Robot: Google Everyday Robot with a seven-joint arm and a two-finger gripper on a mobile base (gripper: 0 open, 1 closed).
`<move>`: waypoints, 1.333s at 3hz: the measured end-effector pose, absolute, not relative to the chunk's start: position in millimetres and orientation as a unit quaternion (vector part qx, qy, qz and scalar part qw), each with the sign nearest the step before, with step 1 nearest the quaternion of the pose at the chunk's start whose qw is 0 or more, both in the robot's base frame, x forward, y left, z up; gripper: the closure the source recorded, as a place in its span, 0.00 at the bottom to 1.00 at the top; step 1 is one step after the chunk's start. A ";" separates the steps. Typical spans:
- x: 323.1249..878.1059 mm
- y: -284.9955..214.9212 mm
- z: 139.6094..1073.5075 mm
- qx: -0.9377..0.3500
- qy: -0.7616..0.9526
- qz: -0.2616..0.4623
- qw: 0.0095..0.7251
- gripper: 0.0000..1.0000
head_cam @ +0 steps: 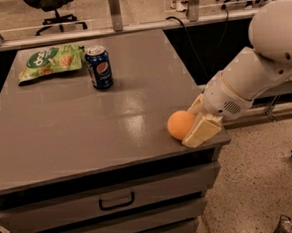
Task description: Move orange near pepsi can
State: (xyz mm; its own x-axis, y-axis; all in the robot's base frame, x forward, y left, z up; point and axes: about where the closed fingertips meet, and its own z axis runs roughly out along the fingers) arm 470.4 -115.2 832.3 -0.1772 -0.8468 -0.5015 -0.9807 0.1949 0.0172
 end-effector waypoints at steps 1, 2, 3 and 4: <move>494.9 -115.4 845.1 -0.601 0.755 0.171 0.198 1.00; 532.8 -119.0 860.4 -0.585 0.767 0.162 0.206 1.00; 580.7 -95.0 860.2 -0.569 0.774 0.162 0.225 1.00; 605.4 -63.4 861.2 -0.563 0.769 0.171 0.250 1.00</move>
Offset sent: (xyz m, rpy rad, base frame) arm 0.1140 -0.0113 0.0504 0.0028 -0.0344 -0.1319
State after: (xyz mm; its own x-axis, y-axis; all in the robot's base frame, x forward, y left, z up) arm 605.4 -63.4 861.2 -0.2407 -0.7803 -0.5772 -0.9512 0.3079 -0.0196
